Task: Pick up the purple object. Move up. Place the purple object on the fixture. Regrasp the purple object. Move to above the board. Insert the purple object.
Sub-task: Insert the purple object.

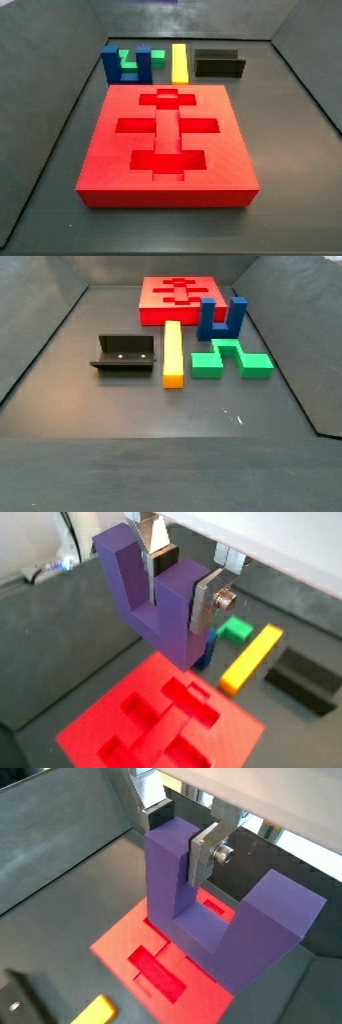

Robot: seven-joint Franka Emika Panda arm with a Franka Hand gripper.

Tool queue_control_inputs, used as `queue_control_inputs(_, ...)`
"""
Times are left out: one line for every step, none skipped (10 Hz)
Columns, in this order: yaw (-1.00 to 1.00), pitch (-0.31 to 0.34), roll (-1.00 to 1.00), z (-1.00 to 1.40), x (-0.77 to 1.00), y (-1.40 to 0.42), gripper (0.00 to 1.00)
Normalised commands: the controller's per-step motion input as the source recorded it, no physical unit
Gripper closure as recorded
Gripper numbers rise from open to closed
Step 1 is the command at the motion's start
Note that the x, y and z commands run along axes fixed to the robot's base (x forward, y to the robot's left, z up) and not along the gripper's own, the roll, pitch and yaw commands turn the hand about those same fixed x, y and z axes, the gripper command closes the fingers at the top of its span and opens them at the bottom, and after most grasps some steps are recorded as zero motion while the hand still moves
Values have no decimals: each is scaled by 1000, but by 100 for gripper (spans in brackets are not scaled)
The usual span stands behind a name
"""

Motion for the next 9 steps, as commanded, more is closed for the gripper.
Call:
queue_control_inputs(83, -197, -267, -363, 131, -417, 100)
queue_control_inputs(100, -189, -249, -409, 177, -457, 100)
queue_control_inputs(123, -181, -223, -457, 194, -497, 100)
queue_control_inputs(229, -173, -117, -640, 129, -683, 100)
queue_control_inputs(269, -96, -16, -826, 100, -766, 100)
queue_control_inputs(220, -76, 0, -937, 154, -711, 100)
queue_control_inputs(140, -56, 0, -940, 231, -557, 100)
queue_control_inputs(109, -71, -19, -877, 334, -363, 100)
queue_control_inputs(60, -57, 13, -791, 369, -257, 100)
